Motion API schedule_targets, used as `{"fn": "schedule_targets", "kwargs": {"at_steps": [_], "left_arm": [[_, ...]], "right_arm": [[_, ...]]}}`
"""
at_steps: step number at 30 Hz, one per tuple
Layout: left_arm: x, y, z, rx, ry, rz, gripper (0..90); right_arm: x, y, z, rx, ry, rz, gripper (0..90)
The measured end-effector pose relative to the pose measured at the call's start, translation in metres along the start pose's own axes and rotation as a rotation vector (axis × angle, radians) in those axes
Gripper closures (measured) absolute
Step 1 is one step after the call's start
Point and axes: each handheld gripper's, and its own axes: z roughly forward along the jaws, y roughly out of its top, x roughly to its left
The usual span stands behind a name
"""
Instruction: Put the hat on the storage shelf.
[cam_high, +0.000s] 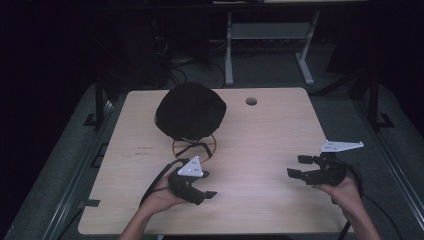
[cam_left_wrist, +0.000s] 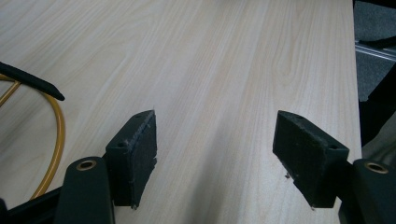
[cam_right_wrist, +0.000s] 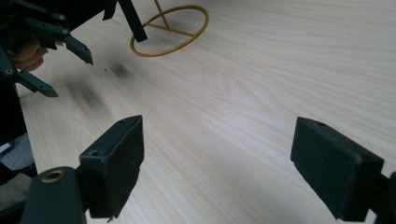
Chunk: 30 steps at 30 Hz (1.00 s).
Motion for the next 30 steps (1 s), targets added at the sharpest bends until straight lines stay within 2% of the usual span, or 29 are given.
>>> {"fn": "schedule_targets", "kwargs": {"at_steps": [11, 15, 30], "left_arm": [[-0.001, -0.002, 0.003, 0.003, -0.006, -0.004, 30.3], [-0.002, -0.002, 0.005, 0.012, -0.01, 0.001, 30.3], [-0.003, -0.002, 0.006, 0.021, -0.012, 0.01, 29.8]], "right_arm": [[-0.003, -0.022, -0.006, 0.004, -0.01, 0.032, 17.0], [-0.002, -0.029, -0.009, 0.01, -0.025, 0.021, 16.9], [0.003, -0.058, -0.014, 0.012, -0.041, 0.045, 15.7]]}}
